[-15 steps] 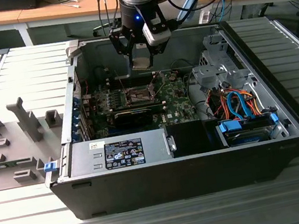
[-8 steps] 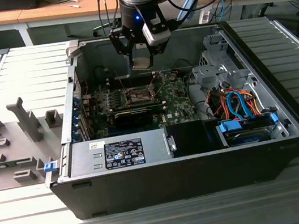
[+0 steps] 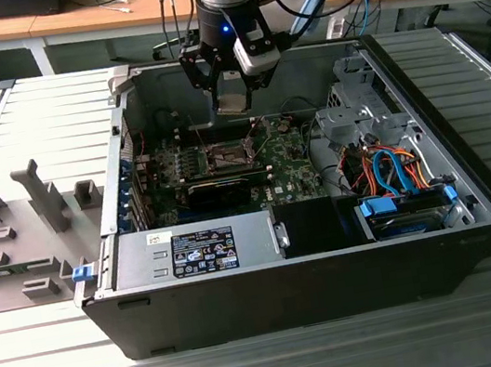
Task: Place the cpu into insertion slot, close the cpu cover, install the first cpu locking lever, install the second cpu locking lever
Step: 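Place the cpu into insertion slot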
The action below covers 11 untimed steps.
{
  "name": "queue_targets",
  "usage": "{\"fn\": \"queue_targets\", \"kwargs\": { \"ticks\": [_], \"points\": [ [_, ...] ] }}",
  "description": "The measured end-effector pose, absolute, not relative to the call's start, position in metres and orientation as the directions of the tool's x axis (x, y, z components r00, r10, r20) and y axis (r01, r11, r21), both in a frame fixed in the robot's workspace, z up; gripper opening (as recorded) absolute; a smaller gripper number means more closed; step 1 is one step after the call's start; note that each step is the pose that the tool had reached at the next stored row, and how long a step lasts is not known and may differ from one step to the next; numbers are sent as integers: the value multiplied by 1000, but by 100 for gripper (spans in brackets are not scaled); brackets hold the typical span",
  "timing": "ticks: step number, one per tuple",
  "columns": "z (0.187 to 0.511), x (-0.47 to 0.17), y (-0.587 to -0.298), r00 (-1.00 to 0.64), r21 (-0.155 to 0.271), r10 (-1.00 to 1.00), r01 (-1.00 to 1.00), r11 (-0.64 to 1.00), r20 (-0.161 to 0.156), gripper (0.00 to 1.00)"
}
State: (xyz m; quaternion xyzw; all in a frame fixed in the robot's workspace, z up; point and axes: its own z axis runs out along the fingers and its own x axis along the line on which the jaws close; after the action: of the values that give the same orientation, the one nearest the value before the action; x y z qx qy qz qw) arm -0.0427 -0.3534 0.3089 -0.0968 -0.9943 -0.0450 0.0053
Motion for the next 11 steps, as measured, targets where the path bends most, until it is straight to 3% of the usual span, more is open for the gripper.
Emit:
{"fn": "queue_targets", "kwargs": {
  "ticks": [11],
  "points": [
    [309,-43,-353,-979,89,201,202,975,19,54]
  ]
}}
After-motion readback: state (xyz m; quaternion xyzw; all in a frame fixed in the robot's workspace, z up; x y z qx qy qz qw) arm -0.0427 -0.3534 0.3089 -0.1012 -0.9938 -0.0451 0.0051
